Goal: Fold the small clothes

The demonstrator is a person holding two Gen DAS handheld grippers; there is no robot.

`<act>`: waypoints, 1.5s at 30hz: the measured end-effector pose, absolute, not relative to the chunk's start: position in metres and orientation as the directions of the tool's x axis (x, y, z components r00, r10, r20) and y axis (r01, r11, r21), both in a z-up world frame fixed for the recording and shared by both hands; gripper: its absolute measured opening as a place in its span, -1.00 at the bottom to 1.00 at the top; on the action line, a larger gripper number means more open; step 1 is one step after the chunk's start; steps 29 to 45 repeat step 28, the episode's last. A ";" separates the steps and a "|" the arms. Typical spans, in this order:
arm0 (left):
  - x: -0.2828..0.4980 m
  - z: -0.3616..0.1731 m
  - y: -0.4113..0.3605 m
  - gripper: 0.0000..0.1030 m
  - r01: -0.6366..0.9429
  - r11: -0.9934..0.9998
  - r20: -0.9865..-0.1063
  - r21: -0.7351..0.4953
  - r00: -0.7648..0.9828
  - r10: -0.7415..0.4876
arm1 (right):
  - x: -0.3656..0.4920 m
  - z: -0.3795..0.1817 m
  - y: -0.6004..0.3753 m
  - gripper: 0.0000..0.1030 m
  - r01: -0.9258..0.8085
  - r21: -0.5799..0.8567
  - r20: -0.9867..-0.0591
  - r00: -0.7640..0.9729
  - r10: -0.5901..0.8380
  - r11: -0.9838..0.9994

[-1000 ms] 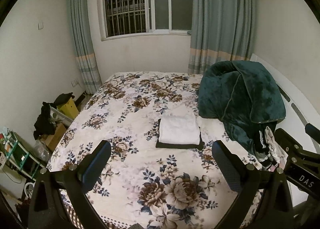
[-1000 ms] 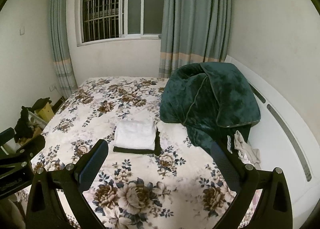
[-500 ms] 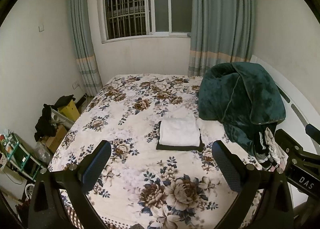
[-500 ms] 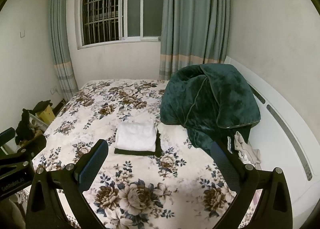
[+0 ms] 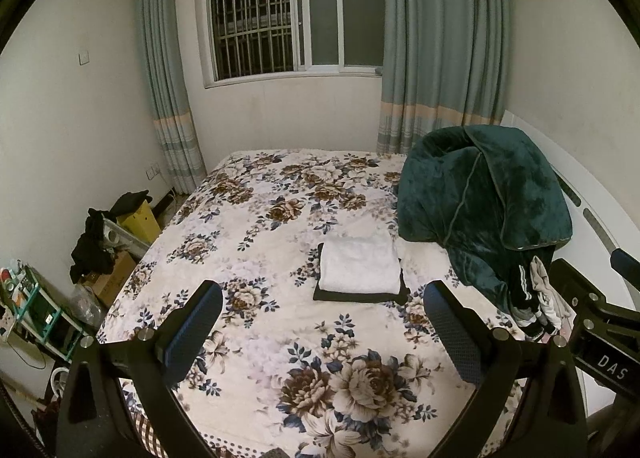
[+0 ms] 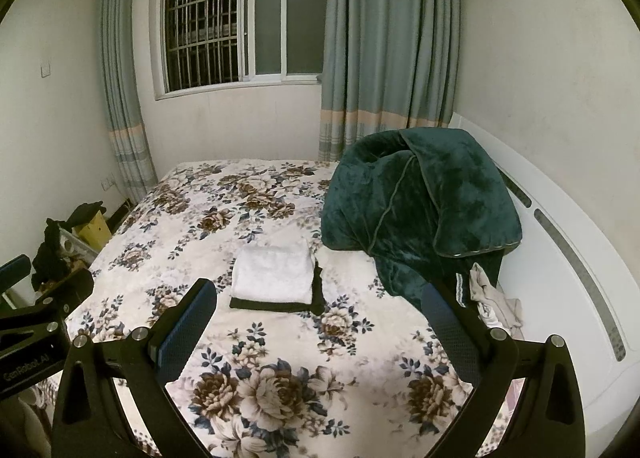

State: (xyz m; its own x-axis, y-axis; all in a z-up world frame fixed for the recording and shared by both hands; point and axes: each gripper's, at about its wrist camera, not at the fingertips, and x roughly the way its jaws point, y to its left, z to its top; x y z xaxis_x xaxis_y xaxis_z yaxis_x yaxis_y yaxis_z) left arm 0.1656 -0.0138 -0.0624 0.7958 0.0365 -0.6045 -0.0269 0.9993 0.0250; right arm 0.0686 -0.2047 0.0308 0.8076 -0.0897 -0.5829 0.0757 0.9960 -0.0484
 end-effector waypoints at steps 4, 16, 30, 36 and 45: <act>0.166 -0.060 -0.014 1.00 -0.028 0.999 -0.604 0.023 0.796 0.036 | 0.068 0.029 -0.205 1.00 0.079 -0.048 -0.583 0.807 -0.092 0.996; 0.166 -0.060 -0.014 1.00 -0.027 0.999 -0.604 0.023 0.796 0.035 | 0.063 0.028 -0.204 1.00 0.084 -0.048 -0.581 0.808 -0.096 0.995; 0.164 -0.054 -0.015 1.00 -0.034 0.999 -0.592 0.023 0.805 0.041 | 0.059 0.025 -0.204 1.00 0.090 -0.047 -0.581 0.808 -0.101 0.995; 0.164 -0.054 -0.015 1.00 -0.034 0.999 -0.592 0.023 0.805 0.041 | 0.059 0.025 -0.204 1.00 0.090 -0.047 -0.581 0.808 -0.101 0.995; 0.164 -0.054 -0.015 1.00 -0.034 0.999 -0.592 0.023 0.805 0.041 | 0.059 0.025 -0.204 1.00 0.090 -0.047 -0.581 0.808 -0.101 0.995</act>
